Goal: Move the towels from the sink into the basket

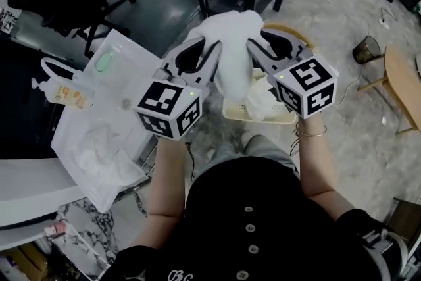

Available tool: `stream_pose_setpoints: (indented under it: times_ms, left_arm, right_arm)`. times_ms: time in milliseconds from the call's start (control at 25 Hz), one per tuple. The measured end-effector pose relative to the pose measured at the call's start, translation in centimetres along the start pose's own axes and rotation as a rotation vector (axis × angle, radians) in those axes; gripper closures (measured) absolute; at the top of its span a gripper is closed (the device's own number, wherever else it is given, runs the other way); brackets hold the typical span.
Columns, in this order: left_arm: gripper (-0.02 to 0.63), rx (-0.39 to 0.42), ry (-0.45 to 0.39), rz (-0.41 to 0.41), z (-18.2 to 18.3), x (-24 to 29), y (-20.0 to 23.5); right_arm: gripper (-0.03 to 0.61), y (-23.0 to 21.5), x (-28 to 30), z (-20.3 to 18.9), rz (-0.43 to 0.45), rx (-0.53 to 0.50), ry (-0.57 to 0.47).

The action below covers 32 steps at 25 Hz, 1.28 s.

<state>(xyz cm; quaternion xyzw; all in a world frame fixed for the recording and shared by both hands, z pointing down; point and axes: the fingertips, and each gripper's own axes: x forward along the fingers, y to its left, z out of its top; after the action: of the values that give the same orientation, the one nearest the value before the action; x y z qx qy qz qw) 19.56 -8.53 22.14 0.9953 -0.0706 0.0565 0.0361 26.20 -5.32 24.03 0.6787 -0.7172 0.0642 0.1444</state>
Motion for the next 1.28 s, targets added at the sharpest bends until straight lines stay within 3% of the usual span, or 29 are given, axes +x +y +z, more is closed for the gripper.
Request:
stream_pose_setpoints:
  times_ms: [320, 520, 920, 1280]
  left_arm:
    - [0.538, 0.019, -0.002, -0.148, 0.7, 5.2, -4.5]
    - [0.538, 0.003, 0.05, -0.219, -1.0, 7.3, -6.7]
    - [0.538, -0.062, 0.151, -0.313, -5.2, 9.4, -9.7]
    - [0.538, -0.126, 0.265, -0.311, -10.6, 10.0, -10.4]
  right_arm:
    - [0.474, -5.1, -4.8, -1.4, -0.144, 0.026, 0.017]
    - [0.474, -6.5, -6.8, -3.7, -0.197, 0.048, 0.07]
    - [0.474, -7.3, -9.1, -8.9, -0.237, 0.14, 0.173]
    - [0.472, -6.5, -8.6, -14.5, -0.211, 0.226, 0.256]
